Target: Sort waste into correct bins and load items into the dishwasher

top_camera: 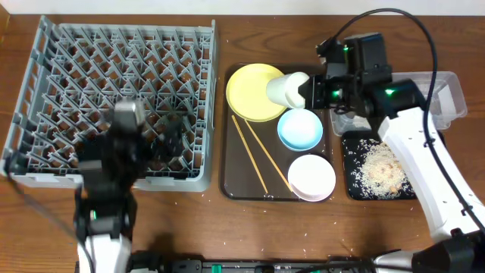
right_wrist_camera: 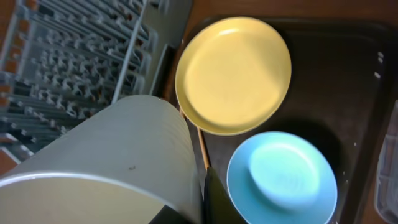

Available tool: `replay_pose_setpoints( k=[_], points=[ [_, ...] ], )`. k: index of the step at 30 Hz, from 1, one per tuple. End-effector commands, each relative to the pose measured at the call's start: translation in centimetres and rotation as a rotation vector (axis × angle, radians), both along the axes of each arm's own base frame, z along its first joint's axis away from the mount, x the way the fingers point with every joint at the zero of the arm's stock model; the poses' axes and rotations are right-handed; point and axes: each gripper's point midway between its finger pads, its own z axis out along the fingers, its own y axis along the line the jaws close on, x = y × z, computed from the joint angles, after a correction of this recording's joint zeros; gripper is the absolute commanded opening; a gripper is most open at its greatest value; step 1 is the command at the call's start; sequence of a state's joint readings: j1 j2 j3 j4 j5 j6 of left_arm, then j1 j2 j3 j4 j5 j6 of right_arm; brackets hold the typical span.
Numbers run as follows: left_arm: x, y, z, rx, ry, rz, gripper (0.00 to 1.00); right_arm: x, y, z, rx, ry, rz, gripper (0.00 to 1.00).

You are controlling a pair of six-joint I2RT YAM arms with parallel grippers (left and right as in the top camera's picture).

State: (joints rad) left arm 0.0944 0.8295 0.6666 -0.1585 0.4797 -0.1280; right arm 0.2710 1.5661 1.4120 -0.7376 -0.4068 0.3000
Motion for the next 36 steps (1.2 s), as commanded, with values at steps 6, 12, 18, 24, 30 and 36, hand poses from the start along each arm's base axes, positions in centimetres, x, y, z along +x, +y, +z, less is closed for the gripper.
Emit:
replay_pose_setpoints(
  k=[6,12,18,24,30,36],
  points=[
    [3.0,-8.1,4.7,-0.603,0.142,-0.508,0.94,1.5,1.1,1.9,0.15,-0.055,0.051,0.01],
    [3.9,-8.3,2.2,-1.097,0.659,-0.294,0.94,2.2,4.4,1.1,0.293,-0.028,0.176,0.01],
    [3.3,-8.8,1.9,-1.131,0.738,-0.322,0.94,1.8,8.3,0.5,0.54,0.008,0.422,0.01],
    [2.0,-9.4,2.3,-1.06,0.706,-0.445,0.94,0.6,11.7,0.2,0.721,0.002,0.662,0.01],
    [1.2,-9.7,2.4,-0.944,0.593,-0.563,0.93,-1.3,14.7,0.3,0.773,-0.012,0.802,0.01],
    [-0.5,-10.2,2.9,-0.857,0.515,-0.722,0.95,-2.5,16.5,1.4,0.784,-0.061,0.875,0.01]
  ],
)
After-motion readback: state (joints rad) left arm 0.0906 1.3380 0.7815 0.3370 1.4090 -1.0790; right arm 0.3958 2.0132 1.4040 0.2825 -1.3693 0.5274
